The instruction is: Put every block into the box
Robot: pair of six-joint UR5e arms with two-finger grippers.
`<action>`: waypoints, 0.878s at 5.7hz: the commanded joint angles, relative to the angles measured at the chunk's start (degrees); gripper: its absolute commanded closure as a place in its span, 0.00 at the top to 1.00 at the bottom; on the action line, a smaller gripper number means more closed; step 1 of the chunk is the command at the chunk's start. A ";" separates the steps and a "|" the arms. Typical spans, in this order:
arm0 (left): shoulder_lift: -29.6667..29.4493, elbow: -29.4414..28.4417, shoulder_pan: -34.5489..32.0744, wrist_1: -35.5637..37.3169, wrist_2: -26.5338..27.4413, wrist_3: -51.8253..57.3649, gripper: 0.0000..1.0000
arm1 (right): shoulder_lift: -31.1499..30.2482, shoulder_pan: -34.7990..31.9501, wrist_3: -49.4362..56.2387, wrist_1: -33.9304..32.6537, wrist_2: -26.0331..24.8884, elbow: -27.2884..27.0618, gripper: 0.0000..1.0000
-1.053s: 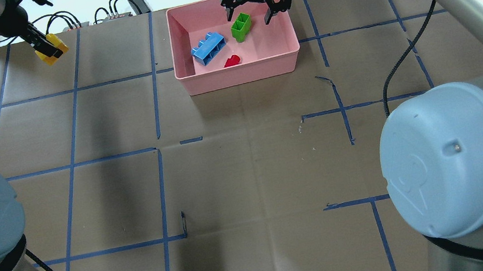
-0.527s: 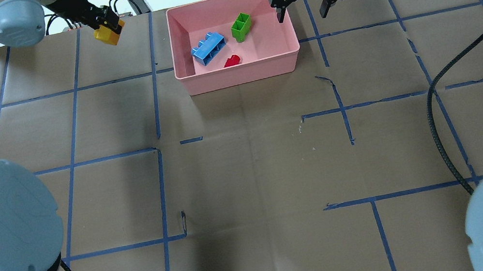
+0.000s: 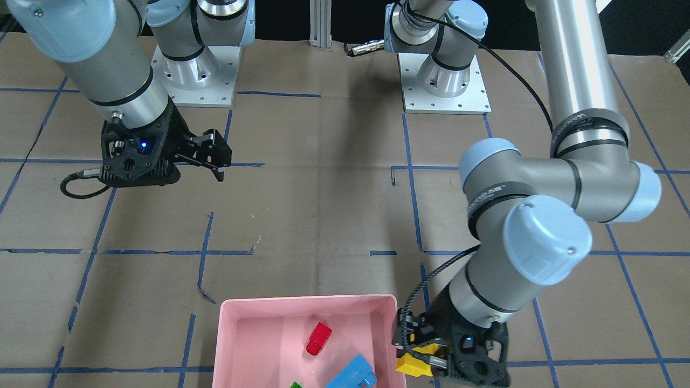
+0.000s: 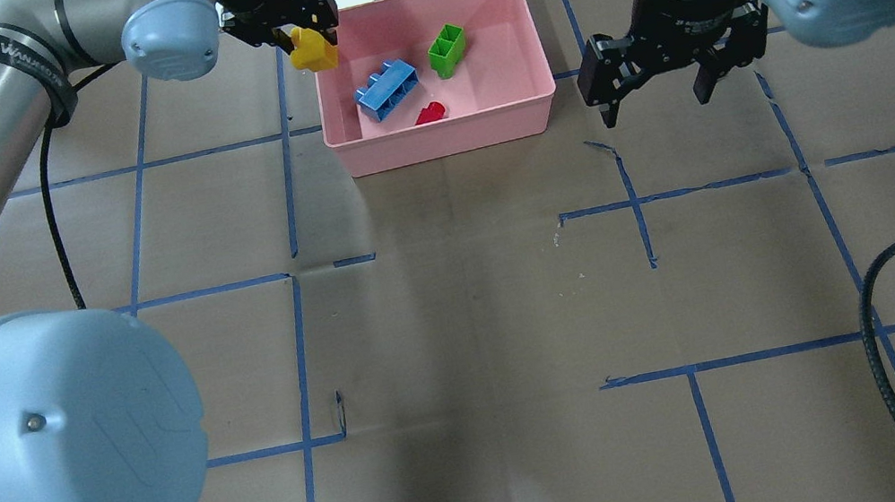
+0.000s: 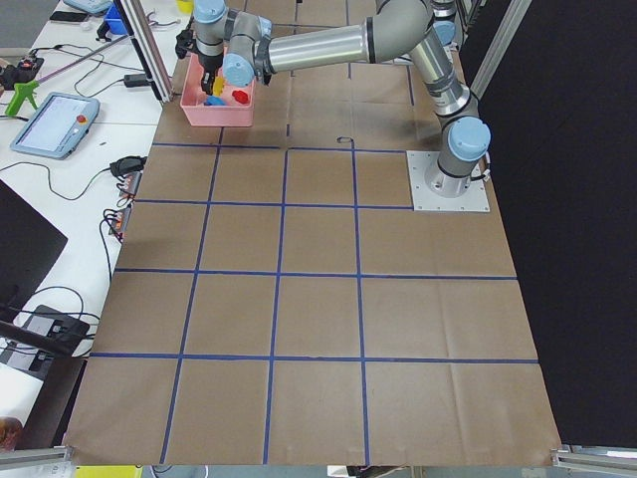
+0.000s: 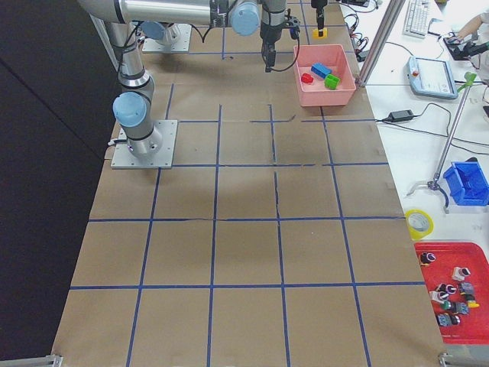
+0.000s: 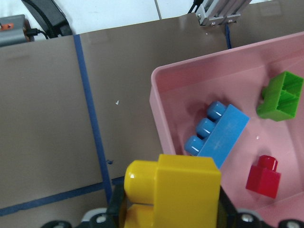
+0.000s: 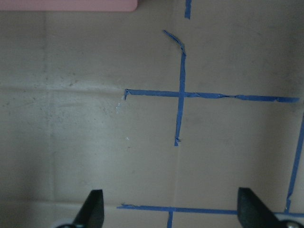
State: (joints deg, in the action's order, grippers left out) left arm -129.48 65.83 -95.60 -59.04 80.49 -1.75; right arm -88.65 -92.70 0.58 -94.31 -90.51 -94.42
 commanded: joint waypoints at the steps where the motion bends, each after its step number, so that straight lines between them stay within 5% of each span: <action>1: -5.32 -0.09 -4.14 8.03 4.31 -6.32 0.56 | -7.30 -0.03 -0.14 -0.34 -1.51 -7.50 1.00; 2: -5.08 -0.09 -4.16 7.81 4.41 -6.43 0.83 | -7.76 -0.03 -0.75 -0.17 -0.73 -6.75 1.00; 3: -4.65 -0.09 -4.16 6.50 4.41 -6.52 0.98 | -8.90 -0.20 -1.28 -0.17 0.06 -5.69 1.00; 5: 0.33 -2.71 -2.77 -6.09 4.32 -5.30 1.00 | -11.19 -0.20 -1.28 0.18 -0.20 -4.89 1.00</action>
State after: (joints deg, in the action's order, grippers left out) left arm -131.86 64.64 -99.27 -58.54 84.83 -7.83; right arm -99.18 -92.88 -0.67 -94.21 -91.06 -99.43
